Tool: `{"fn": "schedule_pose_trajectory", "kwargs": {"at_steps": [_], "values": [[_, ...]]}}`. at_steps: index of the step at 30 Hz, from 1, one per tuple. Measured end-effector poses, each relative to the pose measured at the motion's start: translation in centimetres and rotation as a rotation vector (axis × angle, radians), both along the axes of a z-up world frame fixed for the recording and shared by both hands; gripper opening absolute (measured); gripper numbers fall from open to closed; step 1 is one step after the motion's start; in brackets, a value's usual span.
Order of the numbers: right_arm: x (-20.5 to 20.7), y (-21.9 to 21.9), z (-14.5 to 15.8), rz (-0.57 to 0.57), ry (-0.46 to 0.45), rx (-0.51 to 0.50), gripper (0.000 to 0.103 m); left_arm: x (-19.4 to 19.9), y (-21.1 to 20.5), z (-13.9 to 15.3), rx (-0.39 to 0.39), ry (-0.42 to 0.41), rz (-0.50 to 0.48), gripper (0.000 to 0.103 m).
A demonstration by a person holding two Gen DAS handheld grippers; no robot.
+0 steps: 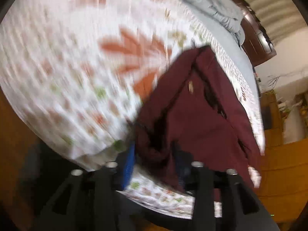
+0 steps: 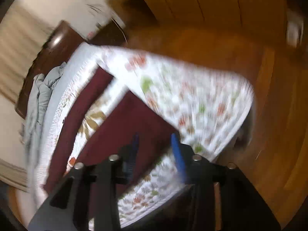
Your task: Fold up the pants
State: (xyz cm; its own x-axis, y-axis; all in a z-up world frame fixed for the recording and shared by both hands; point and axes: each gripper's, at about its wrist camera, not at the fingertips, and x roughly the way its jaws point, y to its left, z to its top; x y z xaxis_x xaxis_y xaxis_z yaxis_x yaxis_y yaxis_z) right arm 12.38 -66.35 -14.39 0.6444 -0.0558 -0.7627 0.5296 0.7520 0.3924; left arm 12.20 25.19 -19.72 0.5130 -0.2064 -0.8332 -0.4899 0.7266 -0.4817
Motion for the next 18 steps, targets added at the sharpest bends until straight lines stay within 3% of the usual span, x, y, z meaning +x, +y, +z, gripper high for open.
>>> {"fn": "schedule_pose_trajectory", "kwargs": {"at_steps": [1, 3, 6, 9, 10, 14, 16, 18], "values": [[1.0, 1.2, 0.5, 0.059, -0.006, -0.009, 0.05, 0.2, 0.5, 1.9, 0.091, -0.038, -0.012, 0.063], [3.3, 2.9, -0.4, 0.173, 0.022, 0.039, 0.056, 2.1, 1.2, 4.6, 0.164, -0.1, -0.063, 0.081], [6.5, 4.3, -3.8, 0.241, 0.119, 0.103, 0.055, 8.4, 1.9, 7.1, 0.105, -0.183, -0.192, 0.1], [7.3, 3.8, -6.1, 0.199, 0.186, 0.128, 0.055, 16.3, 1.3, 8.0, 0.09, -0.244, -0.32, 0.099], [7.5, 4.1, -6.0, 0.201, 0.185, 0.118, 0.056, 20.3, 1.1, 7.4, 0.068, -0.226, -0.383, 0.099], [7.6, 5.2, -5.5, 0.22, 0.205, 0.077, 0.064, 29.8, 0.0, 3.6, 0.09, -0.11, -0.483, 0.099], [7.9, 5.8, -5.6, 0.215, 0.22, 0.068, 0.064, 33.4, -0.6, 1.2, 0.124, -0.034, -0.518, 0.099], [7.9, 5.5, -5.8, 0.213, 0.232, 0.064, 0.065, 34.3, -1.8, -1.0, 0.122, 0.007, -0.563, 0.097]]}}
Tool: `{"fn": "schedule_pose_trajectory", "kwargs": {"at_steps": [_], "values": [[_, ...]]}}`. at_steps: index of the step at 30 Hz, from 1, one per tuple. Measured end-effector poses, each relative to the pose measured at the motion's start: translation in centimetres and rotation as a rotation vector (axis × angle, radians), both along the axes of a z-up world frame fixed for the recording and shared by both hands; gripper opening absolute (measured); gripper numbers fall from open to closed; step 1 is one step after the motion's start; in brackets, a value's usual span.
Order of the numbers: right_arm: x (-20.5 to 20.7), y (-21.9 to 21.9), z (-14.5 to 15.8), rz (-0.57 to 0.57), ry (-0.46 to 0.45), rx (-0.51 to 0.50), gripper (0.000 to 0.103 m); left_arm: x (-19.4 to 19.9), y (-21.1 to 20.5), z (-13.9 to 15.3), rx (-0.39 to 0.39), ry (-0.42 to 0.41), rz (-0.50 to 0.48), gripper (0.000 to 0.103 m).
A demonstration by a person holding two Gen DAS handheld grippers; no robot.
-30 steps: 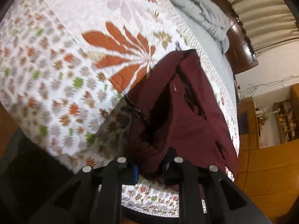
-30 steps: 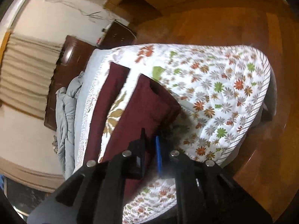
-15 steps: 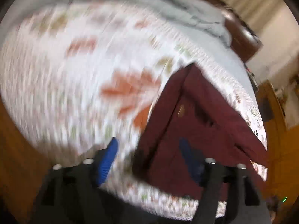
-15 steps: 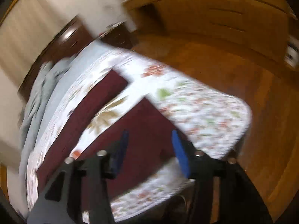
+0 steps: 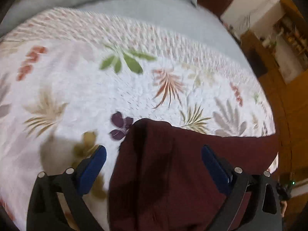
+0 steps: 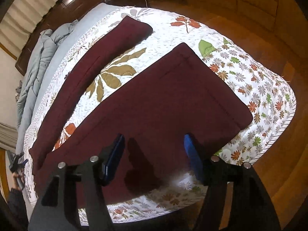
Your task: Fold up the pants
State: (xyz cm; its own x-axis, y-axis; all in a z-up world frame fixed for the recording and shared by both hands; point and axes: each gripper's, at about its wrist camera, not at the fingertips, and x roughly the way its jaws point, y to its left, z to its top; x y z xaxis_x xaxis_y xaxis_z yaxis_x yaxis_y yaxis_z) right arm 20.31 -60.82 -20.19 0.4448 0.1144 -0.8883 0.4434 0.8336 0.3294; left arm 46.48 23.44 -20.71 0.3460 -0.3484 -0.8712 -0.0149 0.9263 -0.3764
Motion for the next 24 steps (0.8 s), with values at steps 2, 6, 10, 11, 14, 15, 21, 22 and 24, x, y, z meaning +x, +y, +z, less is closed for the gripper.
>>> {"fn": "schedule_pose_trajectory", "kwargs": {"at_steps": [2, 6, 10, 11, 14, 15, 21, 22, 24], "values": [[0.4, 0.1, -0.2, 0.002, 0.015, -0.007, 0.066, 0.8, -1.0, -2.6, 0.093, 0.069, -0.069, 0.08], [1.2, 0.2, 0.2, 0.018, 0.042, -0.033, 0.067, -0.1, -0.8, -4.2, 0.194, 0.097, -0.129, 0.059], [1.8, 0.3, 2.3, 0.041, 0.013, -0.054, 0.067, -1.6, 0.3, -3.1, 0.124, 0.068, -0.103, 0.057], [2.1, 0.3, 2.8, 0.051, 0.003, -0.057, 0.067, -1.5, 0.5, -2.6, 0.101, 0.04, -0.114, 0.058], [4.6, 0.2, 4.2, 0.086, -0.037, -0.032, 0.068, -1.5, 1.2, -1.4, 0.022, -0.068, -0.101, 0.084], [6.0, 0.0, 4.7, 0.107, -0.055, -0.007, 0.069, -1.1, 1.7, -1.2, -0.021, -0.081, -0.083, 0.091], [14.9, -3.2, 6.0, 0.27, -0.077, 0.156, 0.081, 0.8, 0.3, -4.2, -0.093, 0.008, -0.133, 0.09], [16.5, -4.1, 6.2, 0.288, -0.072, 0.174, 0.082, 0.8, 0.0, -4.4, -0.085, 0.006, -0.154, 0.09], [20.0, -6.4, 6.3, 0.294, -0.056, 0.155, 0.082, 1.0, 0.0, -4.5, -0.092, 0.007, -0.165, 0.089]]}}
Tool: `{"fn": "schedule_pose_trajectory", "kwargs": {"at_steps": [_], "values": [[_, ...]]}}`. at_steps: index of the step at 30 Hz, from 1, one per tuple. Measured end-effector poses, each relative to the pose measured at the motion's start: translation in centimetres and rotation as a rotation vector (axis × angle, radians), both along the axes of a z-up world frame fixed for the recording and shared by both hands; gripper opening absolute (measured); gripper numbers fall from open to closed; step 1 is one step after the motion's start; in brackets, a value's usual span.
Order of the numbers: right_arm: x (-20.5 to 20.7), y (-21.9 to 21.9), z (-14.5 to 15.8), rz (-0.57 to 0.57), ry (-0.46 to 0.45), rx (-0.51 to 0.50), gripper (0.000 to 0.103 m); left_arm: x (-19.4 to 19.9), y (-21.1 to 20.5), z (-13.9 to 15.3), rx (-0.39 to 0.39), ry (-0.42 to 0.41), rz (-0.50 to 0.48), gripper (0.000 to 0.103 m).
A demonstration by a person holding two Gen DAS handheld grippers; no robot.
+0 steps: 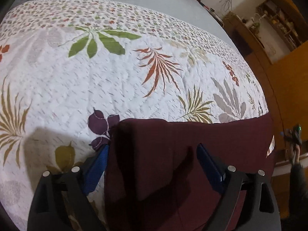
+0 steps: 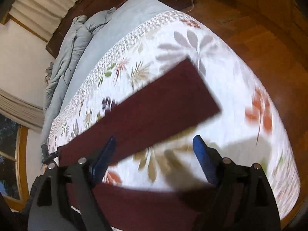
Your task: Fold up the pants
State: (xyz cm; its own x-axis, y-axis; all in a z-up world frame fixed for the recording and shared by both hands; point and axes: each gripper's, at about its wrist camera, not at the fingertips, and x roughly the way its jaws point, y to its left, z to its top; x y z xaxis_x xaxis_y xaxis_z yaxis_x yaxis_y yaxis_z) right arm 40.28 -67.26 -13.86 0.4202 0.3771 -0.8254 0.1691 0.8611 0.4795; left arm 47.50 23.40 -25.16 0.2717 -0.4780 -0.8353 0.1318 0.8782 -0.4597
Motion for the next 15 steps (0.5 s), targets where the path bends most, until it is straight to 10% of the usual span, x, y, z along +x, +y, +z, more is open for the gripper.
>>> {"fn": "schedule_pose_trajectory", "kwargs": {"at_steps": [6, 15], "values": [[8.0, -3.1, -4.0, 0.057, 0.075, -0.025, 0.084, -0.2, 1.8, -0.3, -0.013, 0.019, 0.034, 0.048], [12.4, -3.2, -7.9, 0.19, 0.056, 0.013, 0.085, -0.2, 2.0, -0.8, -0.047, 0.038, 0.099, 0.05]]}}
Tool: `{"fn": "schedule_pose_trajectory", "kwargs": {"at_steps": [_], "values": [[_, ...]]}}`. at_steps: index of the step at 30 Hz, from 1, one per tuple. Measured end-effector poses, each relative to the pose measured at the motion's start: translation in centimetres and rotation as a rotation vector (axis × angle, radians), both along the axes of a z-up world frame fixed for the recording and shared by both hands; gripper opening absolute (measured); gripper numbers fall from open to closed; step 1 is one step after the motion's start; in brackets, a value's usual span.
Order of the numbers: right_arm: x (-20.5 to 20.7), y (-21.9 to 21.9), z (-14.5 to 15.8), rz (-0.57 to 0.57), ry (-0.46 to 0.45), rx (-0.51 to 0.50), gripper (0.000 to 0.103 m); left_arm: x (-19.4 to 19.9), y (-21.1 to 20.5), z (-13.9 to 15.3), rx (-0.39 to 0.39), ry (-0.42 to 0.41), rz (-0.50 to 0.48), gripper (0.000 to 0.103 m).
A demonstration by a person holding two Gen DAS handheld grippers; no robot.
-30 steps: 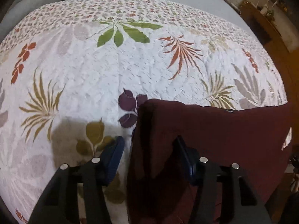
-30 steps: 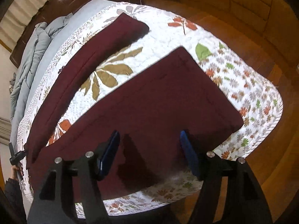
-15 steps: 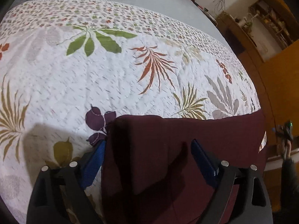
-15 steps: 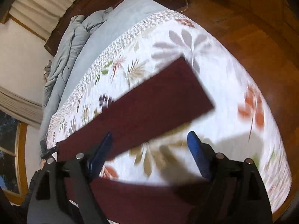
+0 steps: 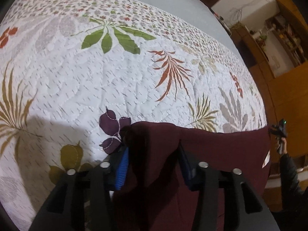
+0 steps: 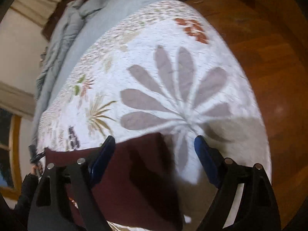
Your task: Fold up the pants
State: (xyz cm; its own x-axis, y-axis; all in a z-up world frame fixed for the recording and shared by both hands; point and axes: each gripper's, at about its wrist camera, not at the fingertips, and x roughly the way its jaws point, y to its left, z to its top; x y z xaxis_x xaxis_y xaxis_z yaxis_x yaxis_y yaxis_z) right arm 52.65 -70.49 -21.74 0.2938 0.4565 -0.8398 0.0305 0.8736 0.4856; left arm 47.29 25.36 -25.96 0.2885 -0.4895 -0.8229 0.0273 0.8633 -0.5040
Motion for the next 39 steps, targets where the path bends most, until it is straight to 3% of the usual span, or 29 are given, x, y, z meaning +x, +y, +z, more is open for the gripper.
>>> {"fn": "schedule_pose_trajectory", "kwargs": {"at_steps": [3, 6, 7, 8, 9, 15, 27, 39], "values": [[-0.2, 0.7, -0.1, 0.076, 0.008, 0.019, 0.082, -0.3, 0.2, 0.1, -0.011, -0.005, 0.028, 0.05], [-0.4, 1.6, -0.3, 0.126, 0.02, 0.018, 0.071, -0.4, -0.1, 0.2, 0.012, -0.015, 0.038, 0.047], [-0.4, 1.6, -0.4, 0.128, 0.029, 0.022, 0.055, -0.5, -0.3, 0.2, 0.027, -0.015, 0.041, 0.045], [-0.4, 1.5, -0.6, 0.129, 0.04, 0.038, 0.032, -0.5, -0.4, 0.3, 0.038, -0.014, 0.045, 0.038], [-0.7, 1.3, -0.6, 0.127, 0.048, 0.052, 0.024, -0.5, -0.6, 0.3, 0.029, -0.009, 0.037, 0.023], [-1.6, 1.3, 2.3, 0.084, -0.029, 0.016, 0.021, -0.7, -1.6, 2.0, 0.094, -0.042, 0.028, 0.02], [-6.9, 1.2, 9.7, 0.036, -0.145, -0.036, 0.021, -4.1, -1.0, 8.8, 0.052, -0.183, 0.043, 0.016], [-16.1, 0.0, 11.8, -0.023, -0.232, -0.095, 0.025, -13.1, -1.2, 16.0, -0.007, -0.317, 0.034, 0.016]]}}
